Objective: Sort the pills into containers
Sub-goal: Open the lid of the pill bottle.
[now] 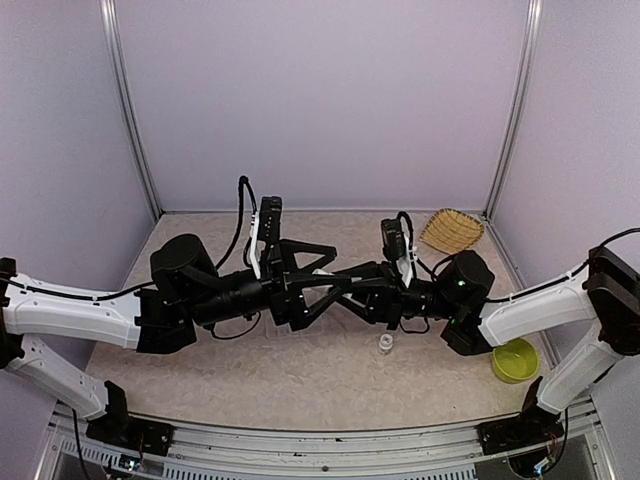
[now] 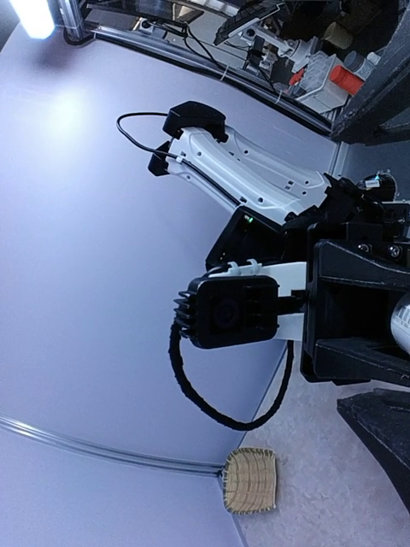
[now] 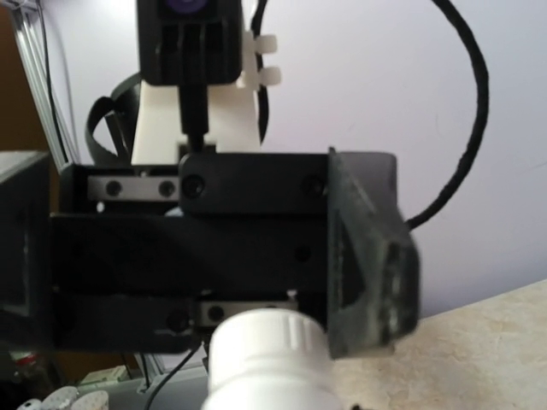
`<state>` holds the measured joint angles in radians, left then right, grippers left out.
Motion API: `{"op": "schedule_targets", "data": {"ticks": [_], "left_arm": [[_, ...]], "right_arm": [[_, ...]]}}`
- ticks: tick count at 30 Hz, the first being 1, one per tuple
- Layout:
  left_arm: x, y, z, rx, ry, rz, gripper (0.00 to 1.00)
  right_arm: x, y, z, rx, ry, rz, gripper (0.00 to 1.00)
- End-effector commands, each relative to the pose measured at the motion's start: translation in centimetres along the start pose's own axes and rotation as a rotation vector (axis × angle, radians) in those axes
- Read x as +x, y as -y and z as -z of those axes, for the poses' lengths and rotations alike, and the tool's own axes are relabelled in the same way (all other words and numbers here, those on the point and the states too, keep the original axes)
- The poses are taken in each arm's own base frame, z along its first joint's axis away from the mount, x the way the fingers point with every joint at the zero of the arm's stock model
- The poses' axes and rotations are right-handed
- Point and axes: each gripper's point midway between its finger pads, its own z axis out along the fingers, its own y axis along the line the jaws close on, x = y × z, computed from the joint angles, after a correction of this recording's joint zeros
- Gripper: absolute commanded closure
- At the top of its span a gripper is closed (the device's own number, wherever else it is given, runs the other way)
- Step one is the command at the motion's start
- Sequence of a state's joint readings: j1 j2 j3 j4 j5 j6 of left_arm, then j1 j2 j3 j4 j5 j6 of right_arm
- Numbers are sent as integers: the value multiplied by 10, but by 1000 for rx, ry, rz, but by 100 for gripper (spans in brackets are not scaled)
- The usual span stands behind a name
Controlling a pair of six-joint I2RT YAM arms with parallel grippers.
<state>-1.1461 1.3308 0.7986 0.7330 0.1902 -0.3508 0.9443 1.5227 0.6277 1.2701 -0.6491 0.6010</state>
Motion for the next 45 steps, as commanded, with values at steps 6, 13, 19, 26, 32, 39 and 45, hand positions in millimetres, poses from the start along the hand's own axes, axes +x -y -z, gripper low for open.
{"op": "schedule_targets", "data": {"ticks": [6, 13, 19, 26, 32, 39, 45], "left_arm": [[3, -3, 7, 38, 12, -1, 8], [3, -4, 11, 47, 16, 30, 12], [2, -5, 13, 45, 18, 31, 12], [2, -7, 15, 39, 17, 35, 12], [4, -15, 17, 9, 13, 44, 12], [8, -27, 20, -35, 6, 58, 11], [8, -33, 21, -59, 9, 61, 7]], "right_arm": [[-14, 2, -5, 14, 74, -7, 83], [-11, 33, -1, 184, 74, -35, 83], [-16, 38, 6, 239, 96, -20, 84], [-20, 37, 7, 233, 92, 3, 84], [-24, 34, 9, 225, 94, 15, 84], [-28, 27, 9, 187, 95, 39, 84], [-23, 17, 5, 111, 77, 32, 84]]}}
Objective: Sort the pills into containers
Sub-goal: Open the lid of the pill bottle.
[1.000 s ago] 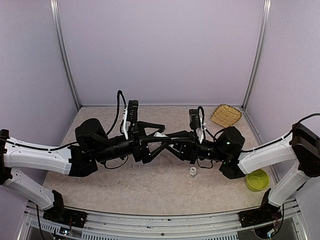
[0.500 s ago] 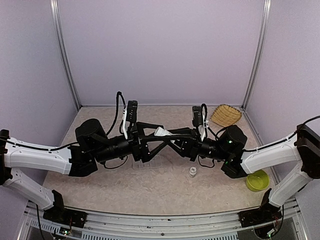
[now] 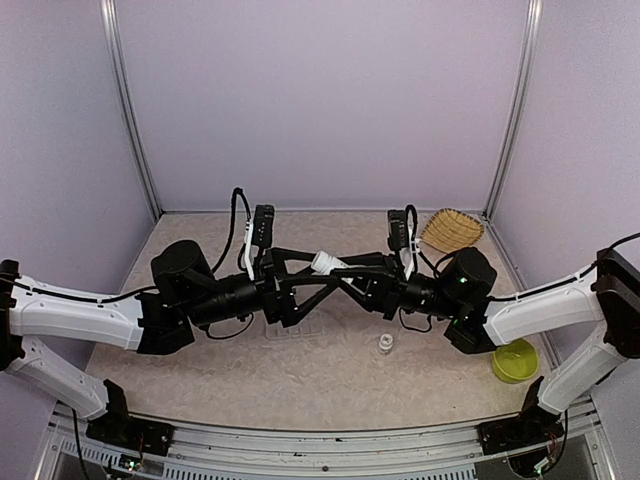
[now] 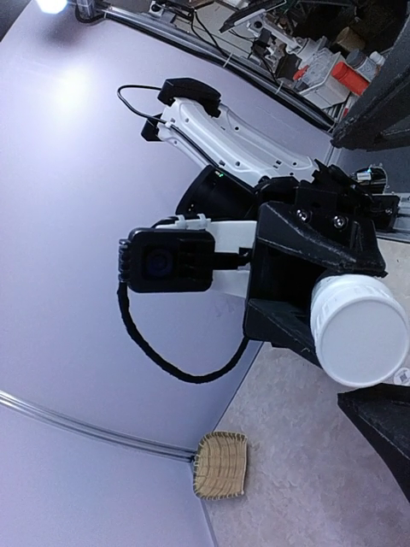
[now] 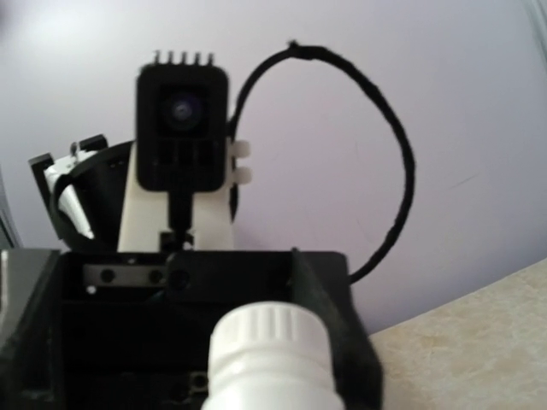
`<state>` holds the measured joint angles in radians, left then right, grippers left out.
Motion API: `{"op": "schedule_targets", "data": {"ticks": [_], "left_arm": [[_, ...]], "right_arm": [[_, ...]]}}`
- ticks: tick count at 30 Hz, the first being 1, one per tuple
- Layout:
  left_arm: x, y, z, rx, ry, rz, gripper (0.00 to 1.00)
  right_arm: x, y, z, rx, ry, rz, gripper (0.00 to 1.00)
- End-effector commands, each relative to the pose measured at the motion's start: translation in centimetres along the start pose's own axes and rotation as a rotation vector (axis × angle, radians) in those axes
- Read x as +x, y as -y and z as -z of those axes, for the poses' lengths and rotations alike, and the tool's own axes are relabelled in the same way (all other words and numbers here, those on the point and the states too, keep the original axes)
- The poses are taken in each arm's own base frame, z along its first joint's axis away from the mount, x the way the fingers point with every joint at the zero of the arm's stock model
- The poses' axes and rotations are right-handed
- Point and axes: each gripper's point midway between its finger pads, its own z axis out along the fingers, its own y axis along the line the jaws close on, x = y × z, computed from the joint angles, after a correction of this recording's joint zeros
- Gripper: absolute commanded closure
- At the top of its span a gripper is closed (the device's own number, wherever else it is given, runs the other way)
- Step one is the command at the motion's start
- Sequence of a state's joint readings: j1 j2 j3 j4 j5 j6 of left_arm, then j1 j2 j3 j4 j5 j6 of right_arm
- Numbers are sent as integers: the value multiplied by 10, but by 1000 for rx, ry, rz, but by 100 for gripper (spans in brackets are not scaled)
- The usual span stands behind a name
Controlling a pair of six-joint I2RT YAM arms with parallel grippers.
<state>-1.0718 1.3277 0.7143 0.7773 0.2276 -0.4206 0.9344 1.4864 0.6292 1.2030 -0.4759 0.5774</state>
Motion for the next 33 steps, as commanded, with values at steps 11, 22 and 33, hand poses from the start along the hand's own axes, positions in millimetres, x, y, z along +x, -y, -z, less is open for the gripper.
{"op": "schedule_targets", "data": {"ticks": [11, 22, 33], "left_arm": [[-15, -10, 10, -52, 49, -2, 1], [-24, -7, 12, -24, -2, -56, 1], [-5, -7, -3, 68, -104, -89, 10]], "right_arm": [[-4, -21, 3, -119, 10, 29, 84], [-11, -13, 14, -99, 67, 50, 85], [-7, -17, 13, -132, 48, 38, 85]]}}
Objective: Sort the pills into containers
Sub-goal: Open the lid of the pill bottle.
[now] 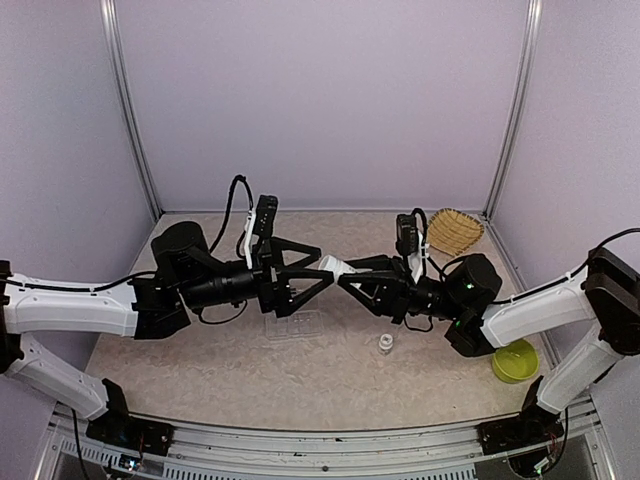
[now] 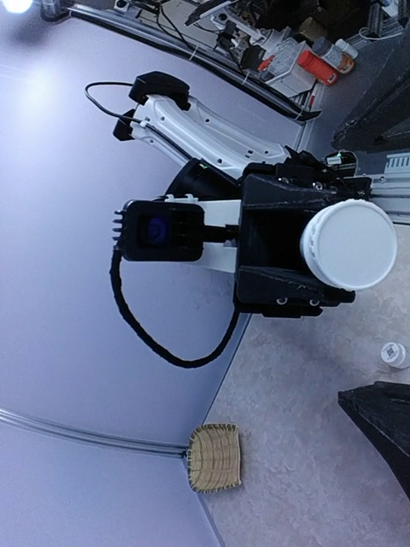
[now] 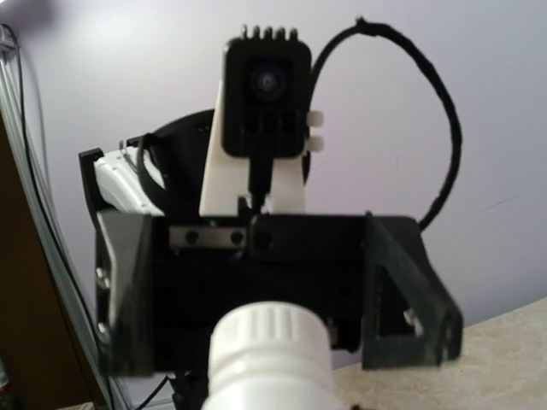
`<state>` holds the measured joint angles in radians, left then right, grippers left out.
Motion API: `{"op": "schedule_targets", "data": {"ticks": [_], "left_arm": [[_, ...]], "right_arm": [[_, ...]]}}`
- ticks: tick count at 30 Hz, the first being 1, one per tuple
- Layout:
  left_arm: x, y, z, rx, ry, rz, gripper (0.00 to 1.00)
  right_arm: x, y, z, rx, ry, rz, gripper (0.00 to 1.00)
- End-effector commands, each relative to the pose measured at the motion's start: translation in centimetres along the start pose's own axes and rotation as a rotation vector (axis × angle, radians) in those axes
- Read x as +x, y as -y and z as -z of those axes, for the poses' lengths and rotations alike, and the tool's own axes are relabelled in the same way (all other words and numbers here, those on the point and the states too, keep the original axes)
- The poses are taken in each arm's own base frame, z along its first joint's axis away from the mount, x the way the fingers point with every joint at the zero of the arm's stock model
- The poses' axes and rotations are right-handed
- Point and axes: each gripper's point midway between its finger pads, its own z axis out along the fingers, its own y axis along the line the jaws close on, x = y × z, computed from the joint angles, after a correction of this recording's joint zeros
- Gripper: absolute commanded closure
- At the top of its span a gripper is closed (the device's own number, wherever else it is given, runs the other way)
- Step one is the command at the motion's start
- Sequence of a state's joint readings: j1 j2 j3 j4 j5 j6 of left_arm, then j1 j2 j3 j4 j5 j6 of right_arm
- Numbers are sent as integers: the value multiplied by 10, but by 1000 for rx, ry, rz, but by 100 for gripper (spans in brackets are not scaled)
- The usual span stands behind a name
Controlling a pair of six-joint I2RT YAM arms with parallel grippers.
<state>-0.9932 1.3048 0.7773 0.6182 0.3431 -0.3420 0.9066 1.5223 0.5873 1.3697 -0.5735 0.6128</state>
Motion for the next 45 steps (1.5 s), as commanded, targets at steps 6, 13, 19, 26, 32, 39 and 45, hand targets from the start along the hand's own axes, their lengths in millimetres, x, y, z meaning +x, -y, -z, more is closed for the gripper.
{"op": "schedule_targets", "data": {"ticks": [6, 13, 19, 26, 32, 39, 45], "left_arm": [[2, 7, -8, 88, -19, -20, 20], [-8, 4, 2, 71, 38, -14, 23], [-13, 1, 10, 58, 69, -20, 25], [-6, 2, 3, 87, 41, -15, 30], [-5, 5, 0, 106, 32, -16, 36], [-8, 7, -1, 119, 38, -20, 45], [-9, 8, -1, 126, 43, 5, 48]], "right_arm": [[-6, -6, 3, -33, 15, 16, 85], [-2, -4, 4, -26, 11, 7, 86], [0, -2, 6, -24, 10, 0, 86], [0, -1, 5, -22, 5, -4, 86], [2, -1, 4, -21, -2, -9, 86], [4, 1, 3, -20, -9, -13, 86], [6, 2, 2, -18, -20, -23, 86]]}}
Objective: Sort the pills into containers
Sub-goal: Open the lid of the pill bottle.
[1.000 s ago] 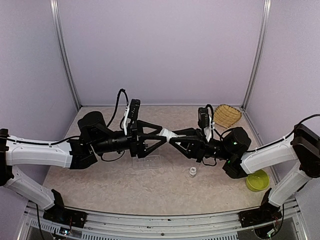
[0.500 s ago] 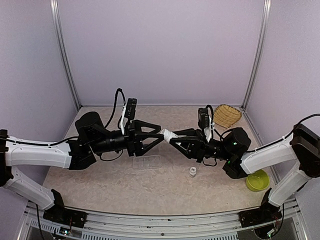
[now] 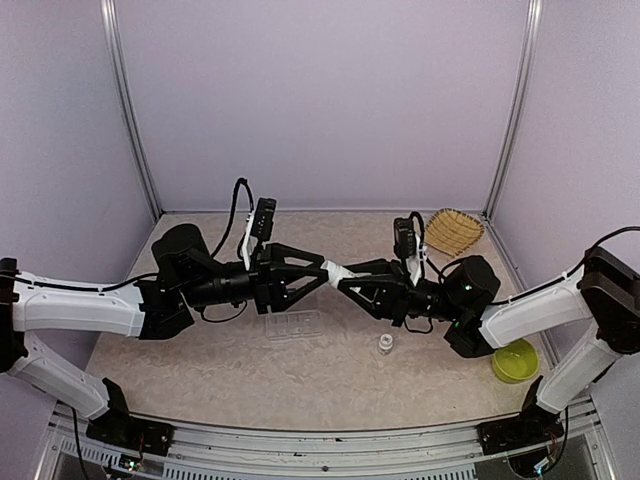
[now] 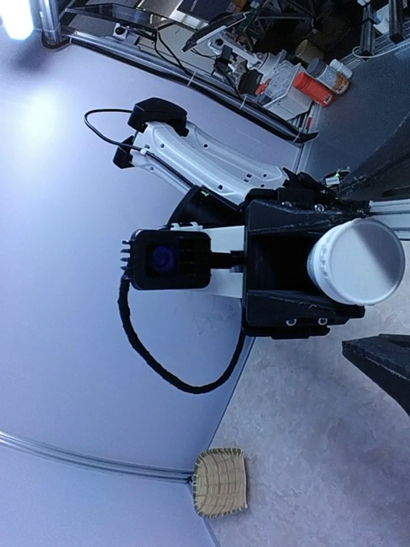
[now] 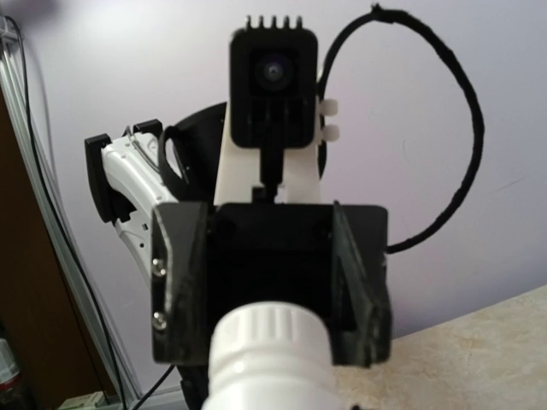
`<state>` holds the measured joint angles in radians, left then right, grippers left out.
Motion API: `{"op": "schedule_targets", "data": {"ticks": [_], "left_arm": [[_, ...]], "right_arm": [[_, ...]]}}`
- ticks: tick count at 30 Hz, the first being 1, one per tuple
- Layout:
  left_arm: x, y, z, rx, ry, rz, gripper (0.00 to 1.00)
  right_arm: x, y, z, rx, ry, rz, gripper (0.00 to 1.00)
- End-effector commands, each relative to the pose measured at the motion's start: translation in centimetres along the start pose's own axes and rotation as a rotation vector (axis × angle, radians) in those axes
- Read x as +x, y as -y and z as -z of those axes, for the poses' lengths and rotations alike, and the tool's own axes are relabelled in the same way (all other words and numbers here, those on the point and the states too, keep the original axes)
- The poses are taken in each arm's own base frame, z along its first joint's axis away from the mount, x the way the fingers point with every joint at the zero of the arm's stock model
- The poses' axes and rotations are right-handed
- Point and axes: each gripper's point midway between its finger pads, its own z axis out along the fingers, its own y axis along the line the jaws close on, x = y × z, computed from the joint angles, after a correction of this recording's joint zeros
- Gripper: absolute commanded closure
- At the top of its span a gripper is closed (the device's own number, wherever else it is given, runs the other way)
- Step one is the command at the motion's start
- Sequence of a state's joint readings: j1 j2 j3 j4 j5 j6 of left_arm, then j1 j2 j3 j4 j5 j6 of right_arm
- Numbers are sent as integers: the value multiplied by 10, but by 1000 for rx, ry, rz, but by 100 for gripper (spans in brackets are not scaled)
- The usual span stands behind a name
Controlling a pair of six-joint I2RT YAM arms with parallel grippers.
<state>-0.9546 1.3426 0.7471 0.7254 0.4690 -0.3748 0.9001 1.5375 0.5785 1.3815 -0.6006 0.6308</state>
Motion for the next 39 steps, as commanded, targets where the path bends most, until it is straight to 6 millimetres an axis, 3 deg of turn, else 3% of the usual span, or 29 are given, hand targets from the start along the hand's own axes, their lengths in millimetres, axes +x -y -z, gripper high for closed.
{"op": "schedule_targets", "data": {"ticks": [1, 10, 15, 20, 24, 29, 39], "left_arm": [[-16, 6, -3, 34, 41, -10, 48], [-15, 8, -6, 53, 36, -6, 56], [-15, 7, -6, 53, 37, -7, 70], [-15, 8, -8, 59, 35, -2, 78], [-15, 4, -8, 39, 37, 14, 78], [-16, -17, -10, -80, 34, 110, 78], [-16, -39, -7, -219, 46, 311, 78]], "right_arm": [[-1, 2, -1, -5, 0, -1, 86], [0, 3, -1, 1, -3, 0, 86], [1, 4, -1, 3, -6, -4, 87], [1, 6, 1, 14, -3, -2, 87], [2, 8, 2, 24, -4, 10, 87], [5, 9, 6, 38, -15, 59, 86], [7, 16, 13, 84, -21, 188, 87]]}}
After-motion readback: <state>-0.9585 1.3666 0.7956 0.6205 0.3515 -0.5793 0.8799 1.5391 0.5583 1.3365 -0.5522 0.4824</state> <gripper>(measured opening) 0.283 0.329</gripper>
